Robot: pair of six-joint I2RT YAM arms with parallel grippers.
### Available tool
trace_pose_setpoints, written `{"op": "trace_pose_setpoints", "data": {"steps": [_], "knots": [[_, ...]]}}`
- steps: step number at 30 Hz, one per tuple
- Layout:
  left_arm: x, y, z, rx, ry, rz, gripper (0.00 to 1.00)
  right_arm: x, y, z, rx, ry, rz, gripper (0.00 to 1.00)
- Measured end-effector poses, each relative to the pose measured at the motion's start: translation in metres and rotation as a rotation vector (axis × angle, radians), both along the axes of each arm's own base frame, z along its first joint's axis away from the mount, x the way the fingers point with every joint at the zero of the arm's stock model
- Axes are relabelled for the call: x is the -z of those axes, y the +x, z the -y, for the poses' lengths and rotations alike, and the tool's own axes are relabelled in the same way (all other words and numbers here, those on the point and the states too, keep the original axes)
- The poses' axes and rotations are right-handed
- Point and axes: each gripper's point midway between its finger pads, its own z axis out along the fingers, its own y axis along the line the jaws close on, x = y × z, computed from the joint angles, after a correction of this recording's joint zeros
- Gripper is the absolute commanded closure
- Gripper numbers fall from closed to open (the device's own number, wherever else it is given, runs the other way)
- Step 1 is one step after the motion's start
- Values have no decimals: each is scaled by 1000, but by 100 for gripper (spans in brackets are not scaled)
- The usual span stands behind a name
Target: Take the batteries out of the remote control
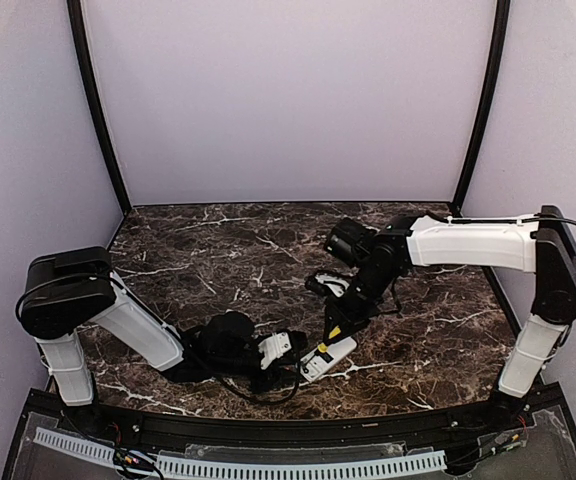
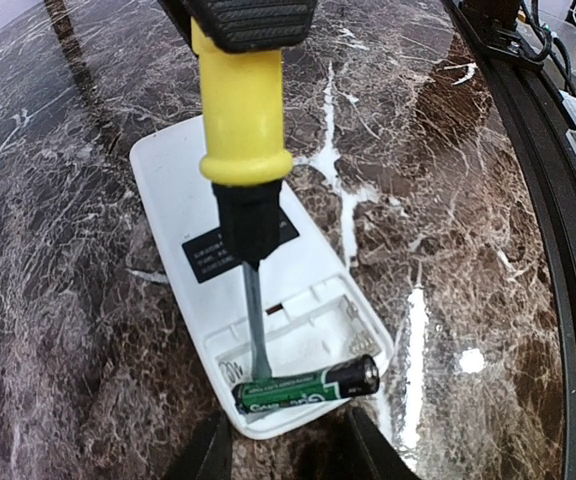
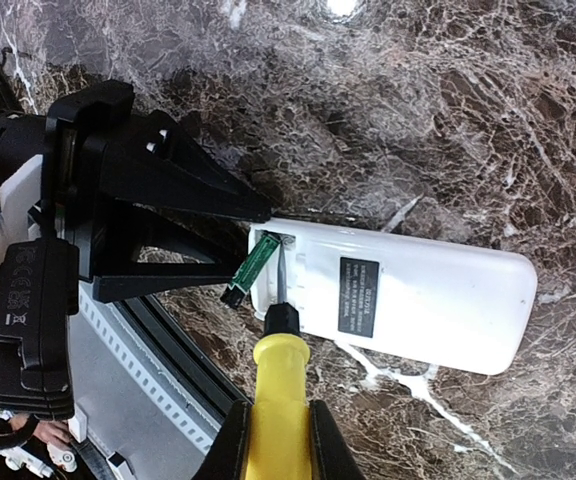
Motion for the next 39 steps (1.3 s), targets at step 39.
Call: {"op": "trace_pose_setpoints", "data": {"steps": [39], "knots": [[1,1,-4,-12,-2,9,62,-13,9,-7,17,-38,52,100]]}}
